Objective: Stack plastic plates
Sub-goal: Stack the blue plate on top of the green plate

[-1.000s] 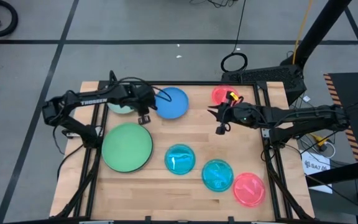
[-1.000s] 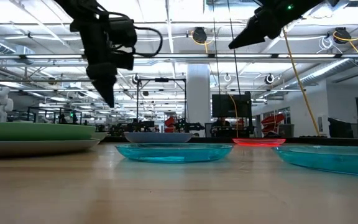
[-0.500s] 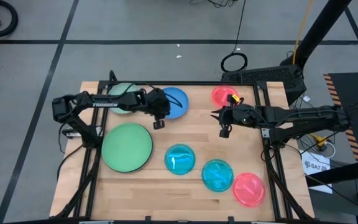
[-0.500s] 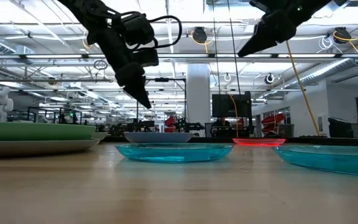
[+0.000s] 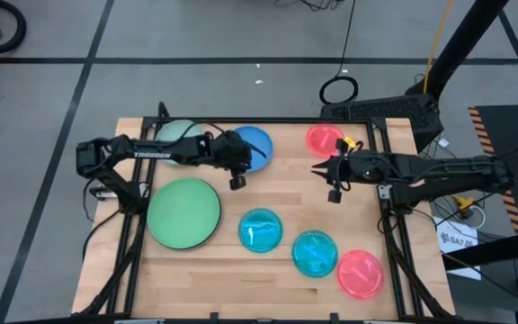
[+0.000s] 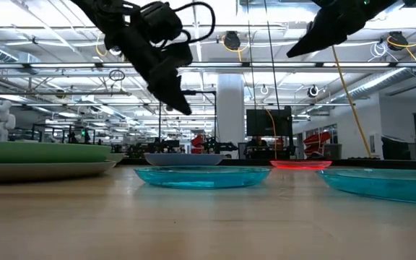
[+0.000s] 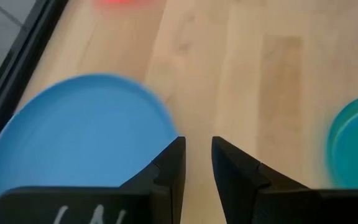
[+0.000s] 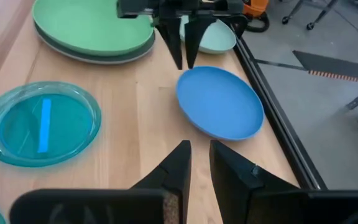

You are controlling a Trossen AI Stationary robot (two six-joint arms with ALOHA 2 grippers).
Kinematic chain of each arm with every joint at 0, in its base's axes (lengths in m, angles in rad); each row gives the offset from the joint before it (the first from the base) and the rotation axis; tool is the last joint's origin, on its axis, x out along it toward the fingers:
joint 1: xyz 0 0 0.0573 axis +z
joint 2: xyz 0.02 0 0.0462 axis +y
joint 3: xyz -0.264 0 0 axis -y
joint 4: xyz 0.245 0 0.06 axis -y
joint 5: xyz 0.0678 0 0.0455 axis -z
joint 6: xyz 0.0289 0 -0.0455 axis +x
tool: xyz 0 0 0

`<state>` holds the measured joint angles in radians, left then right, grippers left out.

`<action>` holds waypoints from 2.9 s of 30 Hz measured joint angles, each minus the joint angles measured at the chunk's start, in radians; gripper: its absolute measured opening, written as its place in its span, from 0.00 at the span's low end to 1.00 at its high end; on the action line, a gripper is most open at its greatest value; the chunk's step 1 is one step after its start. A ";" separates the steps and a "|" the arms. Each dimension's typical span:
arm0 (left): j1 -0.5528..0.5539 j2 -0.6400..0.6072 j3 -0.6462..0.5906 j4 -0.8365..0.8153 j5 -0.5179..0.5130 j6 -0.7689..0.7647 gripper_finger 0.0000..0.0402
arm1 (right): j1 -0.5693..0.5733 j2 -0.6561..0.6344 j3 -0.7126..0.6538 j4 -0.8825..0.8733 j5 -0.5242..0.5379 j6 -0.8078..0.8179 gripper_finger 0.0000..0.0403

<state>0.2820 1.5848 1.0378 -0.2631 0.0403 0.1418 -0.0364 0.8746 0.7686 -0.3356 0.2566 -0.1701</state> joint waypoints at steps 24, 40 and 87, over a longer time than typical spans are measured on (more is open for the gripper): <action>-0.069 0.101 0.000 0.071 -0.129 -0.028 0.21 | -0.001 -0.065 -0.029 0.016 0.000 0.001 0.13; -0.040 0.131 0.000 0.043 -0.139 -0.012 0.22 | -0.001 -0.065 -0.029 0.016 0.001 0.001 0.13; -0.016 0.195 0.000 0.085 -0.124 -0.019 0.43 | -0.001 -0.065 -0.028 0.016 0.003 0.001 0.13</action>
<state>0.2661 1.7797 1.0374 -0.1778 -0.0834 0.1228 -0.0376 0.8101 0.7406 -0.3200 0.2592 -0.1695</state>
